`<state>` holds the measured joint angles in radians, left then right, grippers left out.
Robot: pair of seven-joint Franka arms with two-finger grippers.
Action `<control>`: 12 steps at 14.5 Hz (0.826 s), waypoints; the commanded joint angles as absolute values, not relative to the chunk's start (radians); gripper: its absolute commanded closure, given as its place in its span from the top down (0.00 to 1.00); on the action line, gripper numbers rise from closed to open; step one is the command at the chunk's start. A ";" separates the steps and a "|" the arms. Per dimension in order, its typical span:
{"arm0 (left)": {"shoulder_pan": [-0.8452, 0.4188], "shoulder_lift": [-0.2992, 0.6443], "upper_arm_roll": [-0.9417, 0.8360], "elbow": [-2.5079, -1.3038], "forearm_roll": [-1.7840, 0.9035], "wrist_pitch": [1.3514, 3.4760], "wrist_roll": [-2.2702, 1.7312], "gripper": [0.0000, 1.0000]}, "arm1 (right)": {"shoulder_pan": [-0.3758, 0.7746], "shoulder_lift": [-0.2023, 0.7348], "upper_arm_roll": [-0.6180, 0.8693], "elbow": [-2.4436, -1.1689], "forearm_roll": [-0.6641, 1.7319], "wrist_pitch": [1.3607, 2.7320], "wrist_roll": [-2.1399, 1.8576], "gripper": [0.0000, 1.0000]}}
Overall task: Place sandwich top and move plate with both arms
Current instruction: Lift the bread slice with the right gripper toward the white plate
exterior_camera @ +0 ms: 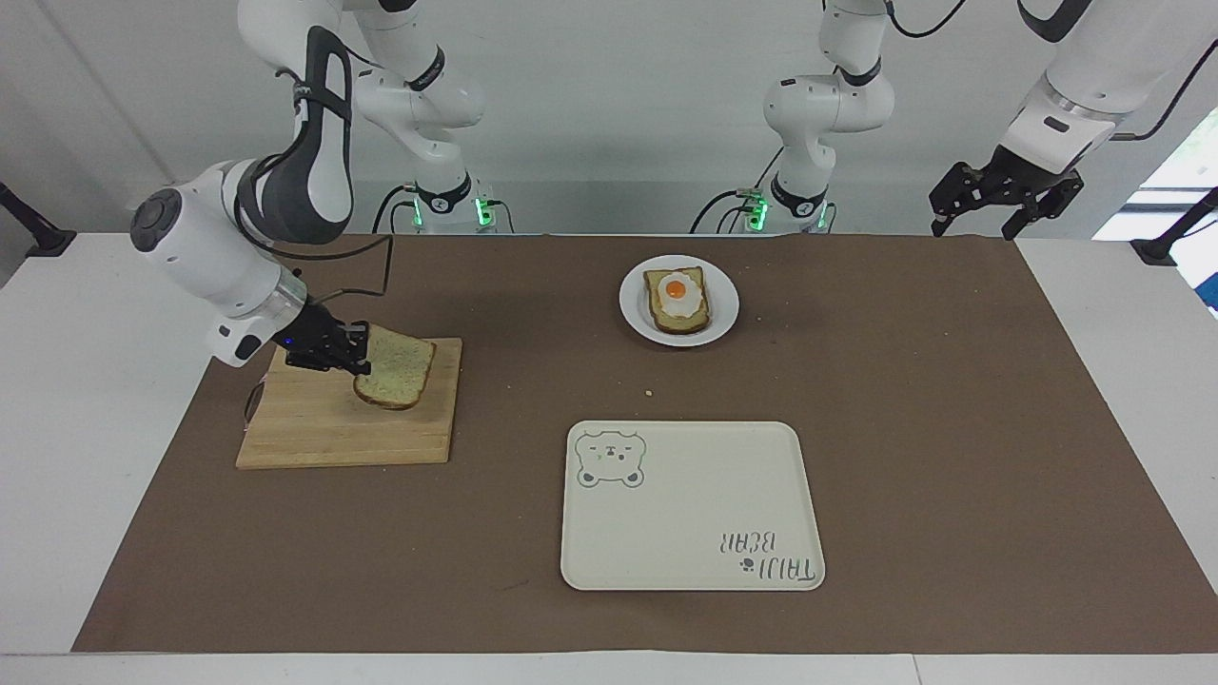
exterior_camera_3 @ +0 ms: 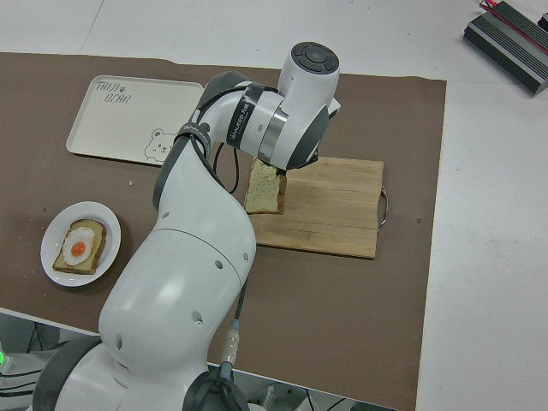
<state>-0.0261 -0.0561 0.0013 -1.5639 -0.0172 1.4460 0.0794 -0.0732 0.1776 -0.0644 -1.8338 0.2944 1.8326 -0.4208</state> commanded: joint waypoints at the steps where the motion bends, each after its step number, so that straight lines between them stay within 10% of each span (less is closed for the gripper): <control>1: -0.017 -0.071 -0.005 -1.572 -0.003 1.436 0.072 1.00 | -0.087 0.178 -0.048 -1.799 0.359 1.708 -0.426 0.00; 12: -0.017 -0.071 -0.005 -1.569 -0.003 1.436 0.074 1.00 | 0.095 0.132 -0.029 -1.856 0.492 1.647 -0.232 0.00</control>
<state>-0.0261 -0.0561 0.0014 -1.5639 -0.0172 1.4460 0.0794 0.0697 0.1750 -0.0284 -1.8118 0.4454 1.6490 -0.2857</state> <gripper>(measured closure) 0.000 0.907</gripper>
